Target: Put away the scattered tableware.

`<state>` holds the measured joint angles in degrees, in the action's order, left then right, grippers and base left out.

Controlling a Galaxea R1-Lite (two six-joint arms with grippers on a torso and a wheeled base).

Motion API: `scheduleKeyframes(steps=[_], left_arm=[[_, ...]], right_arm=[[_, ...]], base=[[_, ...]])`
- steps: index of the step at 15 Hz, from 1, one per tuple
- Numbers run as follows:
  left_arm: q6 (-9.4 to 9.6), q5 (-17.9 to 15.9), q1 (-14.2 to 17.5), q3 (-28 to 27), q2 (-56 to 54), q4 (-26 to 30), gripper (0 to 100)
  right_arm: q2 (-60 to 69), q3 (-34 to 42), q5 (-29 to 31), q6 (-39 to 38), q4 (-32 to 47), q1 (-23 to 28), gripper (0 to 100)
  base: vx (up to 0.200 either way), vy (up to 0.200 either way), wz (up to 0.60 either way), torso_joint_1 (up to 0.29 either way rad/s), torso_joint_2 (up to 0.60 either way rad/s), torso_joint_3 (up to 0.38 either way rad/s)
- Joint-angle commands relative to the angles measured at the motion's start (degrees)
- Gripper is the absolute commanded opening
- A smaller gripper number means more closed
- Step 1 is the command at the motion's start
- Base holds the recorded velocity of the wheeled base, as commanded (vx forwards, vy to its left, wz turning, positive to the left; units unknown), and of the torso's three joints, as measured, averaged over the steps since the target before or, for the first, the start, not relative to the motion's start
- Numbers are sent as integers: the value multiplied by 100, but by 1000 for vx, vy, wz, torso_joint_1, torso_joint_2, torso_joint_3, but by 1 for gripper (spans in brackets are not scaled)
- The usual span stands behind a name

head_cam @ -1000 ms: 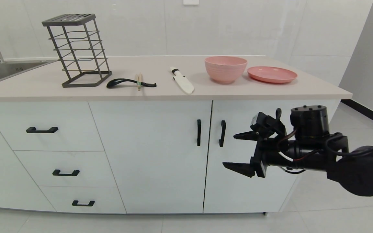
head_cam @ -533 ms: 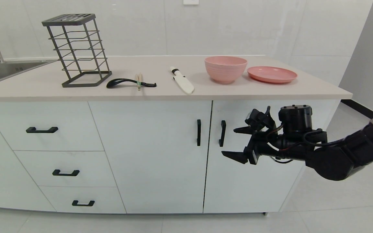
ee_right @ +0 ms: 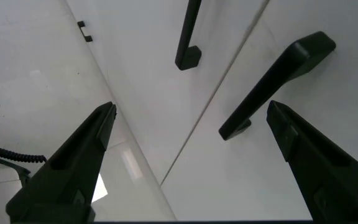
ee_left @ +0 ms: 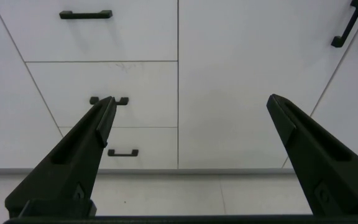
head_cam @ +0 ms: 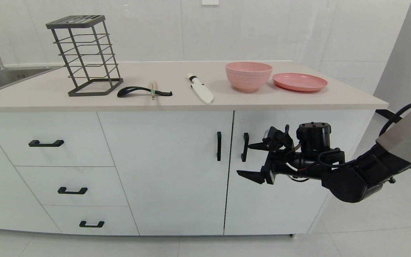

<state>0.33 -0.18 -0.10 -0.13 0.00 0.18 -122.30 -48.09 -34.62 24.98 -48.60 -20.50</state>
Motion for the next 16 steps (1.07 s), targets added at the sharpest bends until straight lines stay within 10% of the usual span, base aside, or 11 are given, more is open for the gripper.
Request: scheduleKeyframes(steps=[1, 16], left_arm=[[2, 1, 1, 5, 9, -1, 100], [-15, -122, 1, -4, 9, -9, 100]], right_arm=[[-5, 28, -36, -2, -70, -15, 100], [-14, 177, -238, 16, -404, 266, 100]], base=[[0, 0, 0, 0, 0, 0], [0, 0, 0, 0, 0, 0]])
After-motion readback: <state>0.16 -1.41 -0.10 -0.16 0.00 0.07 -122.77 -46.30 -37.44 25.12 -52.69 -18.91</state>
